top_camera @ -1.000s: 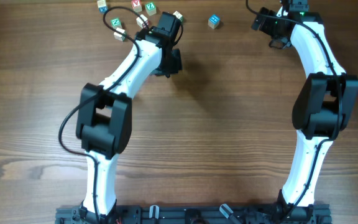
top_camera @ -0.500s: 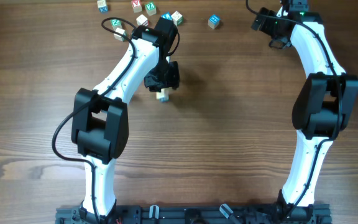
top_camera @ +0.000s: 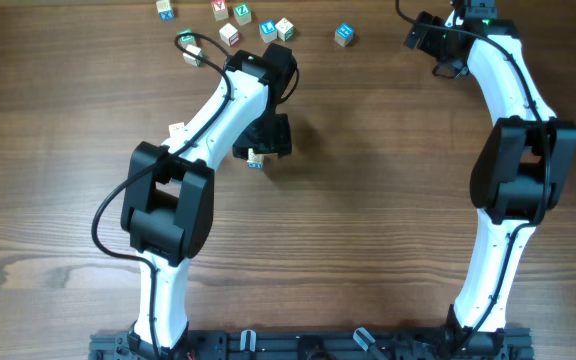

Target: Form a tower

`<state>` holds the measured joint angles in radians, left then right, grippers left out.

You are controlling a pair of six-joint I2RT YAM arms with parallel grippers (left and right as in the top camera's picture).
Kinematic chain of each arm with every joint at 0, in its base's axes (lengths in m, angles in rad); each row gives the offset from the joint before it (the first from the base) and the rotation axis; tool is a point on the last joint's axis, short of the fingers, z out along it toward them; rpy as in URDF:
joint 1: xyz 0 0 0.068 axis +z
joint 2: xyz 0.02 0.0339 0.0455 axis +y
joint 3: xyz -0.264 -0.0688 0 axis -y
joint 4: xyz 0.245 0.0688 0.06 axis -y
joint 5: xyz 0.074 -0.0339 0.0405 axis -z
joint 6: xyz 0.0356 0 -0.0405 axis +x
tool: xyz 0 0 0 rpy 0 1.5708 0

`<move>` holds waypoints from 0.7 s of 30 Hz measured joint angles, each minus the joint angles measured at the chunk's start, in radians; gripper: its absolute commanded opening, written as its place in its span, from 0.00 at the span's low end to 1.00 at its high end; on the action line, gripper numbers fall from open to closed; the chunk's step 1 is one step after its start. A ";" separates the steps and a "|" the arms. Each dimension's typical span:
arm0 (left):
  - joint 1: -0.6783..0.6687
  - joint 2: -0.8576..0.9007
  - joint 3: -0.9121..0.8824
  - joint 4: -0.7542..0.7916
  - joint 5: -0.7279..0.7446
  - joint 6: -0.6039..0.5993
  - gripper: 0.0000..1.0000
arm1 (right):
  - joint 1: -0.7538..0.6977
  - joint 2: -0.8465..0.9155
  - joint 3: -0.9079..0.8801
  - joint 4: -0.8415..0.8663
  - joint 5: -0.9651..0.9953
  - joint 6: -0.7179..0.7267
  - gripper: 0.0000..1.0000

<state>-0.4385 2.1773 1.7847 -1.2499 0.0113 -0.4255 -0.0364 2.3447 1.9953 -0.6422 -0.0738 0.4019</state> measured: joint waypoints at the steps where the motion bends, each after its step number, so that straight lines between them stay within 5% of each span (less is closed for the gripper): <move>1: 0.000 0.000 0.000 0.000 -0.024 0.010 0.64 | 0.000 0.000 0.000 0.000 0.000 0.000 0.99; 8: 0.000 0.000 -0.054 0.059 -0.068 0.039 0.62 | 0.000 0.000 0.000 0.000 0.000 0.000 1.00; 14: 0.000 0.000 -0.091 0.124 -0.075 0.064 0.41 | 0.000 0.000 0.000 0.000 0.000 0.000 1.00; 18: 0.000 0.000 -0.091 0.132 -0.075 0.076 0.56 | 0.000 0.000 0.000 0.000 0.000 0.000 1.00; 21: 0.000 0.000 -0.091 0.132 -0.076 0.079 0.55 | 0.000 0.000 0.000 0.000 0.000 0.000 1.00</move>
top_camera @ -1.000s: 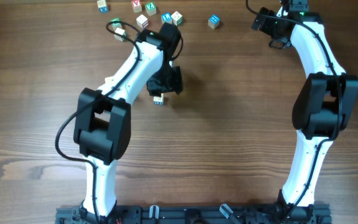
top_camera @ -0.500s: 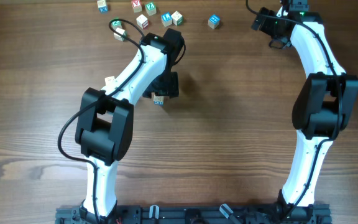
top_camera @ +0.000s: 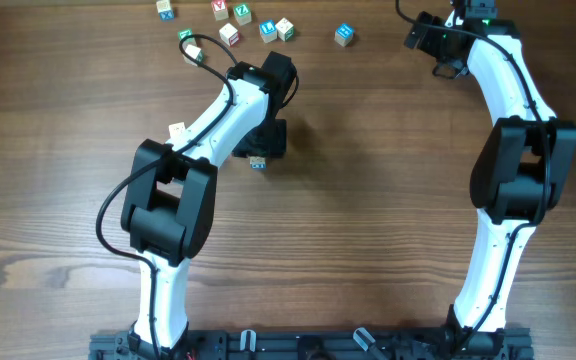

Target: Form a tower

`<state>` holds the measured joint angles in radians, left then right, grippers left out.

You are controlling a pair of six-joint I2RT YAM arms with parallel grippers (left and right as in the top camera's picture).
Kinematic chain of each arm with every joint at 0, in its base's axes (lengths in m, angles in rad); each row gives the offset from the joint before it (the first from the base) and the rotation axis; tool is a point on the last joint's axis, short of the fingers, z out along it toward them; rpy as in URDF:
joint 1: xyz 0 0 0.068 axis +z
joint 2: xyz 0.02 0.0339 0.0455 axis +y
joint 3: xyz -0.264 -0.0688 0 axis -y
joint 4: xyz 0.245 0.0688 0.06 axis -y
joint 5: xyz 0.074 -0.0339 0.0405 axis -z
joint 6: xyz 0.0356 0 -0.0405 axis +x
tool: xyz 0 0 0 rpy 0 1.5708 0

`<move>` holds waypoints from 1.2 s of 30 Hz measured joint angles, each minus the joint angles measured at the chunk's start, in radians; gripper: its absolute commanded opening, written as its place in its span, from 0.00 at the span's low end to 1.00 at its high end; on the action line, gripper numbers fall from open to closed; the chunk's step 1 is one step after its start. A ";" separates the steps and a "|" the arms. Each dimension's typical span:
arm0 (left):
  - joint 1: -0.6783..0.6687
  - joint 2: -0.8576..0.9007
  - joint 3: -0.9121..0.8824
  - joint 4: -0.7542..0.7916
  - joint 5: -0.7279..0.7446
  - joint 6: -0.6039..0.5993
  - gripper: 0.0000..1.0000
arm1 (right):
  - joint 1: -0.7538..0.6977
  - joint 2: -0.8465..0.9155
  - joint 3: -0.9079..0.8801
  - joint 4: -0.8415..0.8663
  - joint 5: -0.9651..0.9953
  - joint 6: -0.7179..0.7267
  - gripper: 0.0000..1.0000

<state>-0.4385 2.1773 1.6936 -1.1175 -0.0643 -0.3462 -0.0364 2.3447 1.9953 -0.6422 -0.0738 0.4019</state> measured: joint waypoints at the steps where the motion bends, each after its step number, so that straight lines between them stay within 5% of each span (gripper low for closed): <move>1: 0.000 0.000 -0.001 0.000 0.000 0.000 0.54 | 0.000 0.000 0.000 0.000 0.000 0.000 1.00; 5: 0.000 0.000 -0.031 0.008 0.000 0.002 0.45 | 0.000 0.000 0.000 0.000 0.000 0.000 1.00; 14: 0.000 0.000 -0.047 0.061 -0.003 0.000 0.43 | 0.000 0.000 0.000 0.000 0.000 0.000 1.00; 16: 0.000 0.000 -0.047 0.068 -0.002 0.000 0.30 | 0.000 0.000 0.000 0.000 0.000 0.000 1.00; 24: 0.003 -0.023 -0.049 0.069 -0.002 0.000 0.27 | 0.000 0.000 0.000 0.000 0.000 0.000 1.00; 36: 0.260 -0.539 -0.051 0.040 -0.014 0.000 0.34 | 0.000 0.000 0.000 0.000 0.000 0.000 1.00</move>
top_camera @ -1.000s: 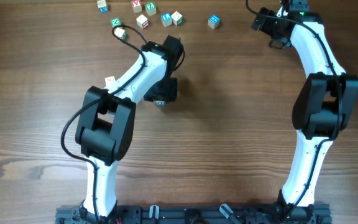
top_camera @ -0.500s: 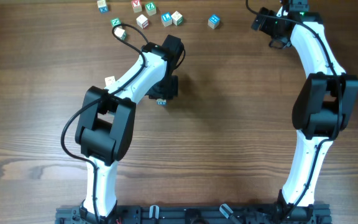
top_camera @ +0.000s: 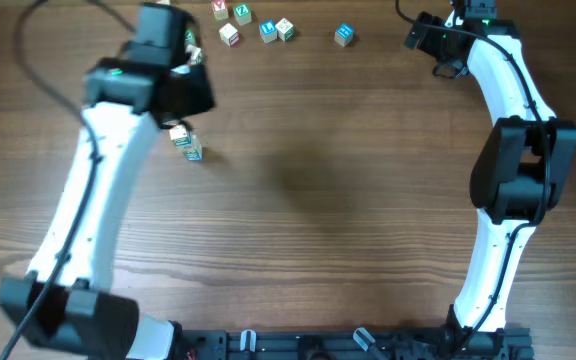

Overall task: Form a tower
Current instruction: 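Carry the red 'Q' block with the left gripper above the stack, then lower the red 'Q' block onto the 'M' block and release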

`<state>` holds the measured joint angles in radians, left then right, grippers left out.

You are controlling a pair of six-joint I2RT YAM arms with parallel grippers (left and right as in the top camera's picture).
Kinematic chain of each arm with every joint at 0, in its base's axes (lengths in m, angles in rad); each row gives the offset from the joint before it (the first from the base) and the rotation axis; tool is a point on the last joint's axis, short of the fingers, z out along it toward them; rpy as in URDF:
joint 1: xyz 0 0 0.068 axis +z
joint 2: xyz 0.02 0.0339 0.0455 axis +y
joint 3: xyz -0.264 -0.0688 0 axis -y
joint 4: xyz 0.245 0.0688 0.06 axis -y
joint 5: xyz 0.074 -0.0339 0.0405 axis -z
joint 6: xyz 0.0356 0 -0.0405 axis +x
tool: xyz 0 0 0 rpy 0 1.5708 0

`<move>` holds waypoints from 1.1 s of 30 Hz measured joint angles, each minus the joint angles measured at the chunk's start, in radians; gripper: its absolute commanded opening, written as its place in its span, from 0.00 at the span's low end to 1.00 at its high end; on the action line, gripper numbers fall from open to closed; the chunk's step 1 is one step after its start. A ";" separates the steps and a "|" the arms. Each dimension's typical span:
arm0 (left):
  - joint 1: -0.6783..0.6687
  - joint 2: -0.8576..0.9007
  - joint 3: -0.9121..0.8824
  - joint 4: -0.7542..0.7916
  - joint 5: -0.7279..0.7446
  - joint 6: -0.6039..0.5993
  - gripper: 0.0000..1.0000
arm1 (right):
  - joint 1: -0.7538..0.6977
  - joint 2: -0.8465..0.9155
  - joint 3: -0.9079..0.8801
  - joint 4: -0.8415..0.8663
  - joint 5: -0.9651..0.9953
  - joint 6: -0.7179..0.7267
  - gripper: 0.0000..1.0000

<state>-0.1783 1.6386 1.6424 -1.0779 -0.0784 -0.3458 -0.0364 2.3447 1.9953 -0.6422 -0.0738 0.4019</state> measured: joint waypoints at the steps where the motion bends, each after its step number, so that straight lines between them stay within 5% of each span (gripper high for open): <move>1: 0.026 -0.012 0.000 -0.017 -0.003 0.000 0.34 | 0.000 0.000 0.000 0.000 0.000 0.000 1.00; 33: 0.116 0.144 -0.066 -0.036 -0.003 -0.004 0.38 | 0.000 0.000 0.000 0.000 0.000 0.000 1.00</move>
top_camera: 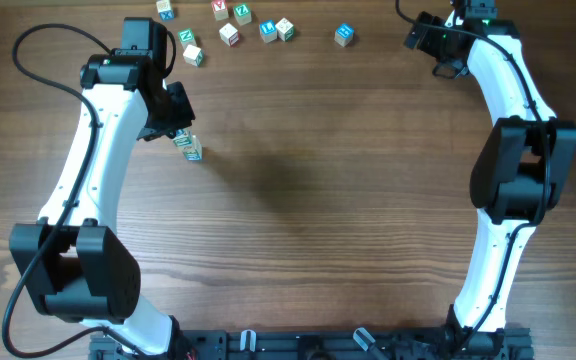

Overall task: Form a tower
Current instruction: 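Lower the red 'Q' block onto the 'M' block and release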

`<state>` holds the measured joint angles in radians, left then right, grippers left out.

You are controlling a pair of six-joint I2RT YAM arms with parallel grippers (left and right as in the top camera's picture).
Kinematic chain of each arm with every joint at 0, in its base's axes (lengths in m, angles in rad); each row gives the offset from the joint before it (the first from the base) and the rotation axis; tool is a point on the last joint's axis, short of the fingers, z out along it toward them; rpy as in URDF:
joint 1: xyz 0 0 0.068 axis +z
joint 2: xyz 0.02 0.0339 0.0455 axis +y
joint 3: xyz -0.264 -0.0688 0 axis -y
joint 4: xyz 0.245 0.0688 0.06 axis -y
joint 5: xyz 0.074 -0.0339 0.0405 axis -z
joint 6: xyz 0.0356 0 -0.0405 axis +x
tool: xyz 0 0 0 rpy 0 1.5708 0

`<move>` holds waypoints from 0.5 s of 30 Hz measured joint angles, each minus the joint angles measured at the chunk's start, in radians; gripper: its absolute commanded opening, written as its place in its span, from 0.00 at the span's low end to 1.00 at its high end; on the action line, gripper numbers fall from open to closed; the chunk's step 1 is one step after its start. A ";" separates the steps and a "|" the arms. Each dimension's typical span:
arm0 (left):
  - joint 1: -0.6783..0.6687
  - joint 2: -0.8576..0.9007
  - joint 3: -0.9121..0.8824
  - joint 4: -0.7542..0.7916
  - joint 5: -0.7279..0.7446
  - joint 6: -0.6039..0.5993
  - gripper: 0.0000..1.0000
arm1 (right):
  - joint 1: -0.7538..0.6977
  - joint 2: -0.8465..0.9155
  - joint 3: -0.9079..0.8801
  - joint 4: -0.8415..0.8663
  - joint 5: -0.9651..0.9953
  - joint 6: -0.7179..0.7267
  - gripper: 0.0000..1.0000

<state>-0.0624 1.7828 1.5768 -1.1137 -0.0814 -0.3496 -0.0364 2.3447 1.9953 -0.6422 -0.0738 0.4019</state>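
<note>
Two small blocks sit close together at the left of the table: a white block [180, 136] and a teal-marked block [192, 152] just nearer and to the right of it. From above I cannot tell whether they touch or one rests on the other. My left gripper [173, 122] hangs right over the white block's far edge, its fingers hidden under the wrist. My right gripper [415, 38] is at the far right with no block near it.
Several loose letter blocks lie along the far edge, from a blue block [166, 10] past a red-marked block [230, 35] to a lone blue block [343, 35]. The left arm's cable [28, 50] loops out at the far left.
The left arm has swung its elbow out left, and the gripper now sits a little lower and closer to the white block. Both blocks lie where they were. The right arm has not moved.
My left gripper was at mid-table over a teal-marked block, with a white block alone at the left. It stayed there a moment later. Then the arm was at the left, with the teal block beside the white one, and the gripper is now closer over them.
</note>
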 measured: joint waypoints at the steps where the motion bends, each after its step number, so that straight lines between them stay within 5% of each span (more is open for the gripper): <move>1: 0.000 0.000 0.000 0.000 0.000 0.000 0.40 | 0.000 0.000 0.000 0.000 0.000 0.000 1.00; 5: 0.000 0.003 0.000 0.001 0.004 -0.001 0.49 | 0.000 0.000 0.000 0.000 0.000 0.000 1.00; 15: 0.000 0.013 0.000 0.004 0.020 -0.003 0.36 | 0.000 0.000 0.000 0.000 0.000 0.000 1.00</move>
<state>-0.0624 1.7954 1.5768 -1.1099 -0.0616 -0.3531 -0.0364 2.3447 1.9953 -0.6422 -0.0738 0.4019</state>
